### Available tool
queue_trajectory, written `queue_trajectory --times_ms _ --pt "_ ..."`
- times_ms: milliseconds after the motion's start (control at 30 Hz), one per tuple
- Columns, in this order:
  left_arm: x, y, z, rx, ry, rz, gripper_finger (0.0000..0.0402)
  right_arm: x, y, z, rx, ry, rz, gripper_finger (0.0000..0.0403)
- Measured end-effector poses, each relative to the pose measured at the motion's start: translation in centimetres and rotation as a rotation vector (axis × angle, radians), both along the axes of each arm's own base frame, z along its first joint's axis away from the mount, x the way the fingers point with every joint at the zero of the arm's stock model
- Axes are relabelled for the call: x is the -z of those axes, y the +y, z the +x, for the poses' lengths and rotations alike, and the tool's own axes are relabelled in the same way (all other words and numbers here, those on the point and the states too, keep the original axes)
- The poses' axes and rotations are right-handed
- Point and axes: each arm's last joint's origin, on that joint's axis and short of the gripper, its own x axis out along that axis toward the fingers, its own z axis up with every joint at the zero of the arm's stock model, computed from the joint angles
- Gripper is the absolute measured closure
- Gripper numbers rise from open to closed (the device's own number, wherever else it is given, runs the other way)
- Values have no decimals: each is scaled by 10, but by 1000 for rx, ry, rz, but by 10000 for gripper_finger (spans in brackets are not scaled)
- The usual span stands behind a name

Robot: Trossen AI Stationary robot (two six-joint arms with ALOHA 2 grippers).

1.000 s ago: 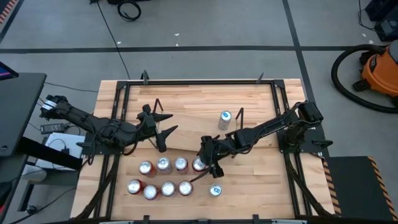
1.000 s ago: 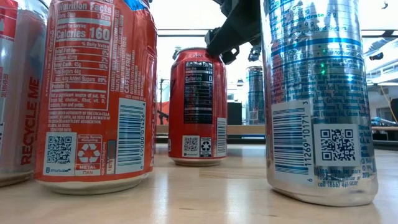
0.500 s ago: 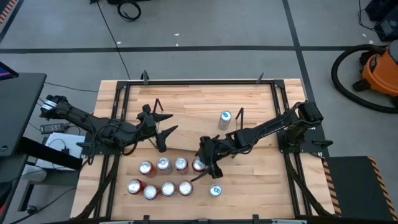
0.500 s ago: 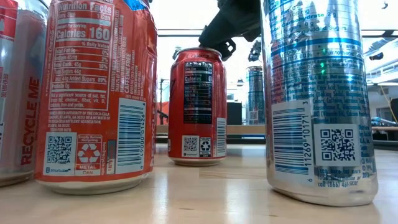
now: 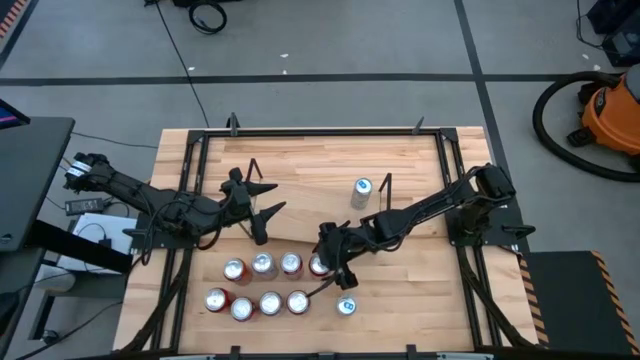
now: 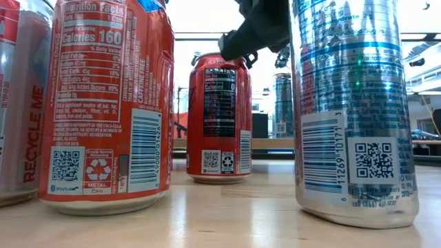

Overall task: Place canned beverage on shelf
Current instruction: Put the top red-black soda can on the shelf

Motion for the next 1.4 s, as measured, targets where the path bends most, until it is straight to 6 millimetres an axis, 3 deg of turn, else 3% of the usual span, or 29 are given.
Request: queue_trajectory --times_ms 167,333,667,833,1400 --pt "0 0 0 0 2 1 157 12 -3 3 21 52 12 9" --pt "0 0 0 0 2 1 157 12 -5 4 13 45 4 19" --pt "0 0 0 0 2 1 157 12 -7 4 16 46 2 82" --pt "0 0 0 0 3 1 157 12 -8 4 19 46 2 77" --pt "0 0 0 0 3 1 157 -16 -8 10 42 99 -85 75"
